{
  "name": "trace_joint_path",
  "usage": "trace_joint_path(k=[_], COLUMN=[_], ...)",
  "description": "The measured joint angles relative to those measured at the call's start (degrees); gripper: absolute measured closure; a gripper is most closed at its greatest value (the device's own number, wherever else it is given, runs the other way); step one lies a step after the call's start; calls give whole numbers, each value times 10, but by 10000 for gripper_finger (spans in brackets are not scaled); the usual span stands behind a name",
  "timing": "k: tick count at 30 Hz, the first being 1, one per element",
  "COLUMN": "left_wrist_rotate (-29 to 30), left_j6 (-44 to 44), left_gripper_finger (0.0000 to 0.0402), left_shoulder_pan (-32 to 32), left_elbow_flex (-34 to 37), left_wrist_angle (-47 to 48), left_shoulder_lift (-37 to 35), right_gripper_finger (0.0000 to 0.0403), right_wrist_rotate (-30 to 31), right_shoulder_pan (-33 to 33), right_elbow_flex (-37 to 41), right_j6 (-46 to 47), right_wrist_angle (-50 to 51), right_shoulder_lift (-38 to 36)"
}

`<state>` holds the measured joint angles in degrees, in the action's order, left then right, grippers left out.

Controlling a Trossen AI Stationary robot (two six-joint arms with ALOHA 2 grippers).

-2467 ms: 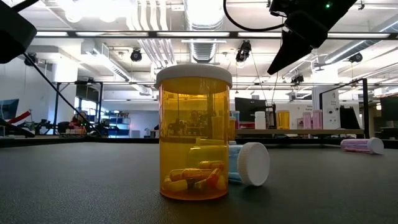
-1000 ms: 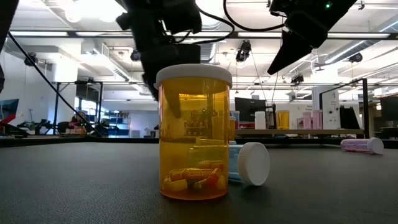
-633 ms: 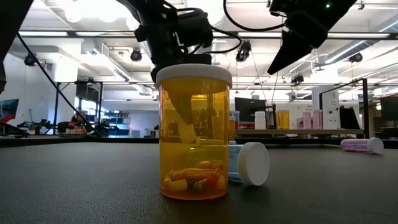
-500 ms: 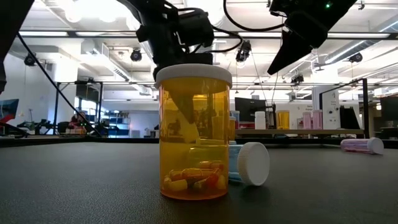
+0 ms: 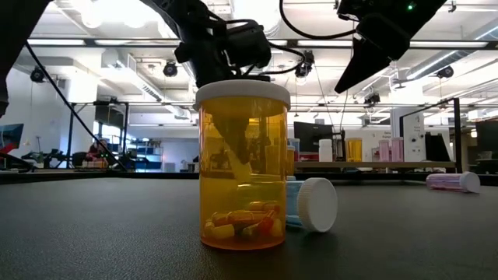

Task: Pick and place medicine bottles onto shelf by color
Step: Move the right white pill bottle to the center of the table

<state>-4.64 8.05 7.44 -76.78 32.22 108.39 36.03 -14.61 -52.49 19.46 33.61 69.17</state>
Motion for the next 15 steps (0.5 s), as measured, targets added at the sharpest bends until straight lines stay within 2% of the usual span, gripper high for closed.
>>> trace_joint_path(k=[15], left_wrist_rotate=[-2], left_j6=[-62], left_gripper_finger=[253], left_shoulder_pan=[0], left_elbow_flex=[2], left_wrist_angle=[-18], left_shoulder_lift=[0], right_gripper_finger=[220], right_wrist_rotate=[0], right_shoulder_pan=[0], right_elbow_flex=[0], right_j6=[0], right_wrist_angle=[0], right_shoulder_lift=[0])
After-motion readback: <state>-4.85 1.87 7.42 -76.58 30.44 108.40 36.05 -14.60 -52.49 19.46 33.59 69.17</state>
